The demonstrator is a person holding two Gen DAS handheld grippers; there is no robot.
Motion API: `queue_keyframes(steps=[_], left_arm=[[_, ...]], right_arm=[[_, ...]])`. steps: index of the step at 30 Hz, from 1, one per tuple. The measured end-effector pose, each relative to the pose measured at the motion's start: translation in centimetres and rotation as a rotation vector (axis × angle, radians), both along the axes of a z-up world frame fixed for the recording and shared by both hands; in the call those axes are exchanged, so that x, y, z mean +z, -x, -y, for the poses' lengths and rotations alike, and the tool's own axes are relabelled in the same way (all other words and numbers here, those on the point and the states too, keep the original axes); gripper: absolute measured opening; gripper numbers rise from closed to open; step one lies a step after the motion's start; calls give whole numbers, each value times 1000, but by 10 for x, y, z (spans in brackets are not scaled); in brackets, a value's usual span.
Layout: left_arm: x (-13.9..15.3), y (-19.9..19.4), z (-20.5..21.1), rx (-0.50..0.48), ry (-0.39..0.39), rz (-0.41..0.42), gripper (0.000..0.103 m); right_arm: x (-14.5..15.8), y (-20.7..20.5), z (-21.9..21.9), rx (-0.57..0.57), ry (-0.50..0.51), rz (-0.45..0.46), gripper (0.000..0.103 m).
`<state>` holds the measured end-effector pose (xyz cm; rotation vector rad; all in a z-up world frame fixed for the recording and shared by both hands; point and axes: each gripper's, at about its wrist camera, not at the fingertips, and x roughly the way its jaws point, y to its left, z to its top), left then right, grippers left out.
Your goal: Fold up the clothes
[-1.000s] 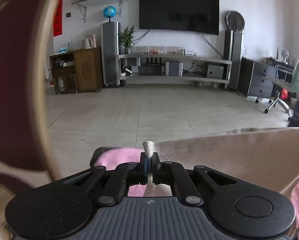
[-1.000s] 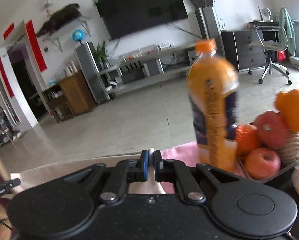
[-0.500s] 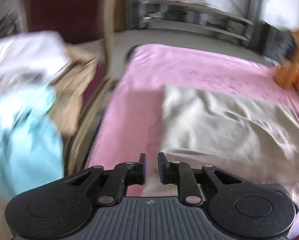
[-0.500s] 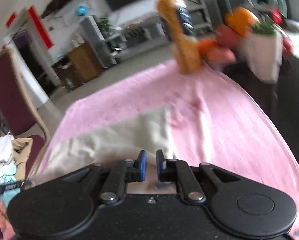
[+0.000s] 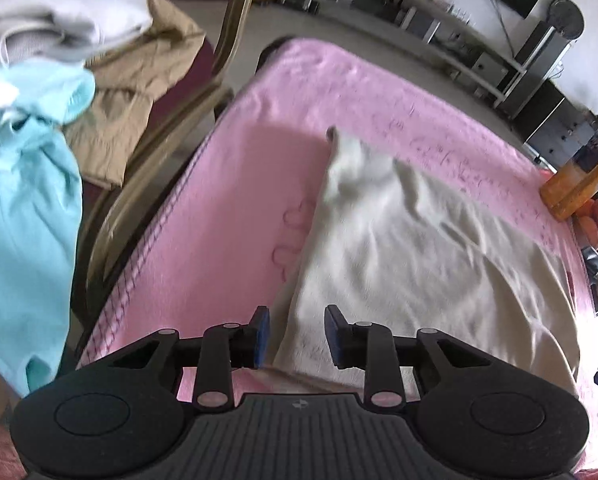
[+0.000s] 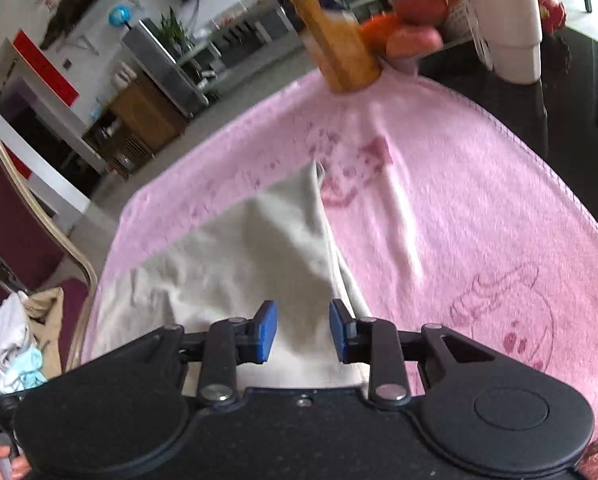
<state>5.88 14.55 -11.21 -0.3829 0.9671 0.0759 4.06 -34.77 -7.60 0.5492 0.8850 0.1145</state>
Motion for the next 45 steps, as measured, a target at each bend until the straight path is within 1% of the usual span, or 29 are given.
queue_keyframes(steps=[2,10,14,19,21,22,23,24,25,26,27,29,30,31,32,34,36,37,38,40,41,43,44,45], left_arm=[[-3,1,1,-11,6,-16,25],[-11,-1,10,-48,-34,-76,25],[-14,-2,12,-52,-42,-85,25],[-15,-6,15,-65,-68,-88,26],[-15,-6,18,-77,-87,-83,26],[-15,-6,19,-82,-97,-80,25],[-15,-6,20,-88,-107,-75,22],[-14,-5,21,-91,-118,-67,10],[-12,-4,22,-93,-132,-56,5],[-8,-3,21,-95,-146,-38,4],[-3,0,19,-94,-138,-12,4],[11,7,9,-84,-85,62,4],[16,11,3,-76,-53,88,4],[21,13,-3,-65,-25,108,4],[22,14,-9,-48,-10,107,4],[16,10,-13,-28,-10,62,4],[7,5,-7,-40,-61,-1,4],[5,3,-2,-52,-90,-18,4],[4,2,1,-59,-109,-27,4],[7,3,-2,-51,-95,-8,4],[9,3,-4,-45,-79,6,4],[16,7,-15,-18,-8,54,4],[18,9,-20,-12,15,68,4],[16,9,-20,-16,11,59,4]], right_arm=[[-4,1,3,-17,-12,-25,29],[-13,1,17,-50,-65,-78,28],[-23,1,27,-71,-142,-145,28],[-40,-4,33,-112,-181,-239,28],[-47,-7,33,-117,-202,-265,26],[-47,-8,32,-117,-201,-263,23],[-46,-8,29,-109,-180,-257,16],[-44,-8,25,-96,-154,-248,11],[-42,-8,21,-83,-130,-239,11],[-37,-7,18,-77,-98,-212,8],[-30,-4,15,-74,-62,-178,6],[-13,4,13,-72,-35,-71,6],[-5,9,14,-71,-39,-27,6],[2,12,16,-70,-49,11,6],[5,15,18,-72,-50,24,6],[-4,12,20,-83,-58,-37,5],[-14,7,21,-89,-61,-111,5],[-19,5,19,-86,-54,-148,5],[-22,4,18,-82,-43,-166,5],[-19,4,17,-75,-29,-153,5],[-17,5,16,-74,-40,-134,5],[-11,10,21,-77,-95,-93,5],[-9,12,23,-76,-116,-84,5],[-11,12,24,-74,-111,-100,5]])
